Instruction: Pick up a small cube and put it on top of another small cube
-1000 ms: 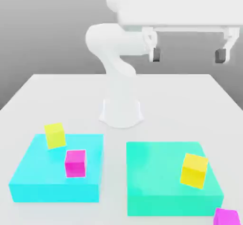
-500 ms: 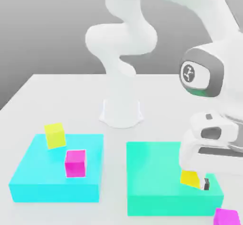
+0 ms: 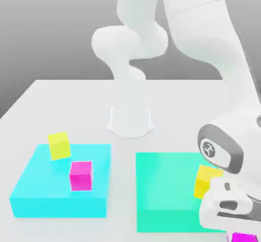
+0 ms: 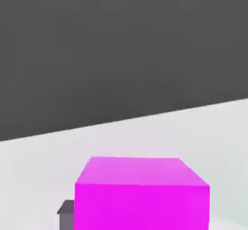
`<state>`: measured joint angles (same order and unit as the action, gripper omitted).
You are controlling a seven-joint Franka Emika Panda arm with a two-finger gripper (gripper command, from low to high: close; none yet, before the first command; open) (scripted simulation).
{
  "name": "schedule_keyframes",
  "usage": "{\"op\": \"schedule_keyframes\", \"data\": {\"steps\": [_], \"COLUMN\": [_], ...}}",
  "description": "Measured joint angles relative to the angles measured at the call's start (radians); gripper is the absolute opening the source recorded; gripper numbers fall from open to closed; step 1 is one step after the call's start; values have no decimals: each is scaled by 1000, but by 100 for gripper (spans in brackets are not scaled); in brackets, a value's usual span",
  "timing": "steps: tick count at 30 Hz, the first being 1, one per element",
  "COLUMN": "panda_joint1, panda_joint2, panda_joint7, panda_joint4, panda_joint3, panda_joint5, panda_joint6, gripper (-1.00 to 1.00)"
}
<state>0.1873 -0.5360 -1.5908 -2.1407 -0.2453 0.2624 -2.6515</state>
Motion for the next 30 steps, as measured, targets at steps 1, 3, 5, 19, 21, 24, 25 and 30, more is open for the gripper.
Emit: {"op": "schedule_keyframes", "data": {"steps": [1, 3, 5, 19, 21, 24, 25, 30], "panda_joint1": [-11, -43, -95, -432, -459, -476, -479, -480], "panda_joint2": [33, 103, 172, 676, 747, 723, 693, 634], "panda_joint7": [8, 37, 72, 385, 429, 454, 456, 458], "panda_joint4": [-8, -40, -89, -461, -514, -559, -567, -582], "panda_joint3": [-14, -20, -6, 190, 231, 256, 257, 258], "panda_joint5": [-12, -36, -51, -223, -246, -260, -261, -262], "panda_joint6": [25, 64, 84, 195, 210, 139, 100, 26], "gripper": [-100, -100, -100, -100, -100, -100, -100, 100]}}
